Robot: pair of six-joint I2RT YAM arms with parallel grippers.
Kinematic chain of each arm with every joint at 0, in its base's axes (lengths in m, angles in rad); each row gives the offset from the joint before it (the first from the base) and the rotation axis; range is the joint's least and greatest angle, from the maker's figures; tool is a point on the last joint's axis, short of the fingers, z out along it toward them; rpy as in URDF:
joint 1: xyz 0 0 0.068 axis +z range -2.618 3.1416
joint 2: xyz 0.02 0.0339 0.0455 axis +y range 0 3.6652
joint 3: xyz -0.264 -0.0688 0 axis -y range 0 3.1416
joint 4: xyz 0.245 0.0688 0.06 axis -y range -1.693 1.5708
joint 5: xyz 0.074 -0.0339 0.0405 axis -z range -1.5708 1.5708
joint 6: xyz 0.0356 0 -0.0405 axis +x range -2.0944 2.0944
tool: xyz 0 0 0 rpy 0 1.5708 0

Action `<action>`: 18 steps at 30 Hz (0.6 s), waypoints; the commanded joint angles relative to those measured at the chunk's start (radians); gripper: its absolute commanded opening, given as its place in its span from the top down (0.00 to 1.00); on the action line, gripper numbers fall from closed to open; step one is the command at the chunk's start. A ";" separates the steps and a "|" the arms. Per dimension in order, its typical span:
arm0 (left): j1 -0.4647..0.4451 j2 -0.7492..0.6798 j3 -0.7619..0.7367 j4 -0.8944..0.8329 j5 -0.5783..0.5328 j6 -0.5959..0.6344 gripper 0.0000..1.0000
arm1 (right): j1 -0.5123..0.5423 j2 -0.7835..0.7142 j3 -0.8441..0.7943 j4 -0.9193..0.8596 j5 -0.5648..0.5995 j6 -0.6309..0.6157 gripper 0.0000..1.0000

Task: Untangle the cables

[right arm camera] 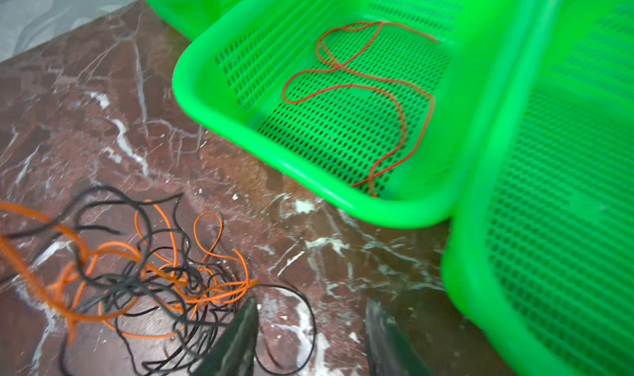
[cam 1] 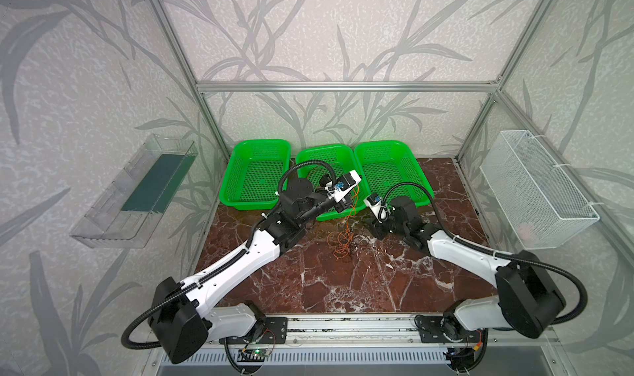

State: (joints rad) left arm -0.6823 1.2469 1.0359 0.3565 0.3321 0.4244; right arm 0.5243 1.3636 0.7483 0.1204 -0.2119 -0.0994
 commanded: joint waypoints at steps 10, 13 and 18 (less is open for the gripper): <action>0.035 0.017 0.007 0.054 0.189 -0.108 1.00 | -0.025 -0.222 -0.094 0.150 -0.324 -0.027 0.50; 0.035 0.027 0.007 0.066 0.195 -0.119 1.00 | -0.001 -0.208 -0.063 0.153 -0.352 -0.016 0.50; 0.034 0.029 0.008 0.067 0.206 -0.133 1.00 | 0.047 -0.153 -0.010 0.152 -0.326 -0.012 0.50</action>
State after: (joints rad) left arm -0.6502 1.2751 1.0359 0.3794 0.5068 0.3099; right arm 0.5526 1.1851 0.6949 0.2325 -0.5076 -0.1249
